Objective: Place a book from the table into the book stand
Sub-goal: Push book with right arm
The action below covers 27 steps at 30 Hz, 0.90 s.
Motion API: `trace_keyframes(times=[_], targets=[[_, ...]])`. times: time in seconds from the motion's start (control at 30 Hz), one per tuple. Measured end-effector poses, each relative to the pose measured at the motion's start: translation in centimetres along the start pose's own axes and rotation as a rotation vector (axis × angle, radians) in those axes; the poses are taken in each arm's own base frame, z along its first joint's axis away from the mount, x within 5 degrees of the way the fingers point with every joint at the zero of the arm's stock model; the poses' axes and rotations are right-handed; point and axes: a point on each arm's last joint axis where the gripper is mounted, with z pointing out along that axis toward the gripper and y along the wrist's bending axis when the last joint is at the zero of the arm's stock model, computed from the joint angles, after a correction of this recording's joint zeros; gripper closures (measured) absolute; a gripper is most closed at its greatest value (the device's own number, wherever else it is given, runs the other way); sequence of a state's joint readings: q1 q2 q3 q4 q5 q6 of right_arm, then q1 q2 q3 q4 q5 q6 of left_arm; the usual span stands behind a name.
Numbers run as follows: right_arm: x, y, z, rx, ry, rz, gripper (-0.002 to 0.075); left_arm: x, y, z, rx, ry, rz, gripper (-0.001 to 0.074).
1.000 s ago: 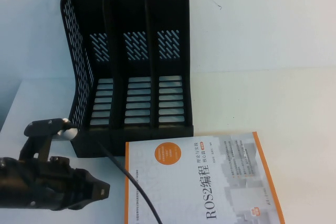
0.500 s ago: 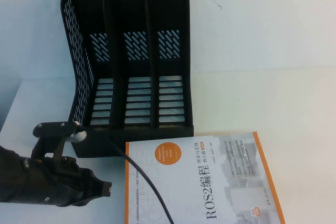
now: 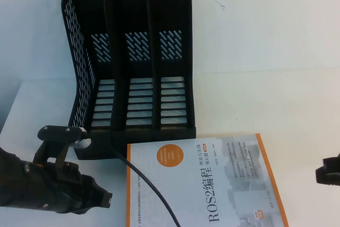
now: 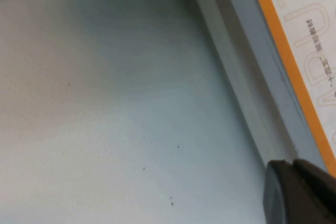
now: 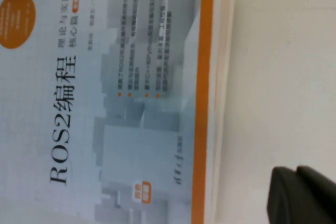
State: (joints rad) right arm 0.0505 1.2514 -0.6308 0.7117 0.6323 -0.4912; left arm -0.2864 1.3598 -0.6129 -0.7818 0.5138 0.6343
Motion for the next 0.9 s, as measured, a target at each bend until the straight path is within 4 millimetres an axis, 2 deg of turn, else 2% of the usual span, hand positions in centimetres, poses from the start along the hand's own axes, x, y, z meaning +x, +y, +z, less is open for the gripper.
trace_keyframes(times=[0.17,0.23,0.37,0.53,0.73,0.9], targets=[[-0.9,0.5,4.3,0.006,0.098,-0.038,0.0726,0.0,0.0,0.0,0.0,0.004,-0.025,0.0738],[-0.9,0.5,5.3,0.014,0.127,-0.037,0.0726,0.1,-0.1,0.0,0.008,0.015,-0.034,0.0738],[-1.2,0.2,5.5,0.046,0.109,-0.043,0.0727,0.0,-0.3,-0.7,0.006,-0.015,-0.024,0.0738],[-1.7,0.2,5.3,0.06,0.09,-0.063,0.0726,-0.8,-0.9,-3.3,-0.029,-0.186,0.0,0.0738],[-1.7,-0.3,7.3,0.074,0.146,-0.058,0.0726,-0.7,-2.0,-6.6,-0.041,-0.321,0.064,0.0738],[-1.9,1.3,8.5,0.056,0.163,-0.118,0.0727,0.0,-2.2,-8.4,-0.094,-0.358,0.109,0.0738]])
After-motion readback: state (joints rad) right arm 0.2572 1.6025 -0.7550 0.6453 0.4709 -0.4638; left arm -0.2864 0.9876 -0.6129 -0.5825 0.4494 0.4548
